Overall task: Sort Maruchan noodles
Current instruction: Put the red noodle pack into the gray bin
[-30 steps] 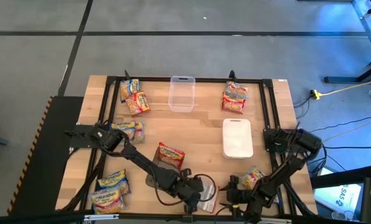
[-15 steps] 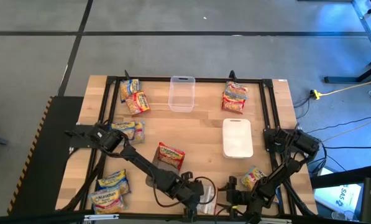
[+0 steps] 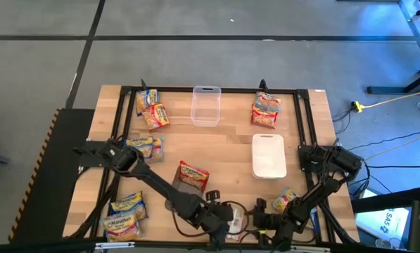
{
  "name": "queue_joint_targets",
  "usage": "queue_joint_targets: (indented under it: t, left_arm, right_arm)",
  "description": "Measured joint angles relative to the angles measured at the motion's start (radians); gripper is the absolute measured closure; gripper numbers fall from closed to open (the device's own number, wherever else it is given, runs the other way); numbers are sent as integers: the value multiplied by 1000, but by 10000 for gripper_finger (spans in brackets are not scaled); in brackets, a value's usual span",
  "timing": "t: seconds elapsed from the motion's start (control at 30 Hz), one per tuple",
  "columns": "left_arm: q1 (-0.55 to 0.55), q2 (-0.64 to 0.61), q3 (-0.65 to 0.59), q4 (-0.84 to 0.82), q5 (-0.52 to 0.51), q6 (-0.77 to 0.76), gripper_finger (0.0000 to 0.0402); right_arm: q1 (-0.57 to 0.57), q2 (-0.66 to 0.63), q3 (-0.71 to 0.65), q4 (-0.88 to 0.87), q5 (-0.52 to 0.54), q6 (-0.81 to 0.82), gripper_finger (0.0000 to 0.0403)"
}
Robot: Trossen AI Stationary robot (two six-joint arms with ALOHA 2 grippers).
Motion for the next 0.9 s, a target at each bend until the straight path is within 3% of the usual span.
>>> queue_joint_targets:
  t: [0.27,0.47,0.63,0.9]
  left_arm:
    - [-24,1,26,-54,8,-4,244]
    - [-71,1,24,-44,-5,-7,244]
    - [-103,1,-28,-42,-51,-48,244]
    - [-101,3,-127,-4,-42,16,244]
  right_arm:
    - [1,-136,-1,-199,-225,167,127]
    - [-63,-223,-1,-230,-103,238,127]
    - [-94,-207,-2,-229,-193,231,127]
    - [-72,-191,-2,-228,-187,235,127]
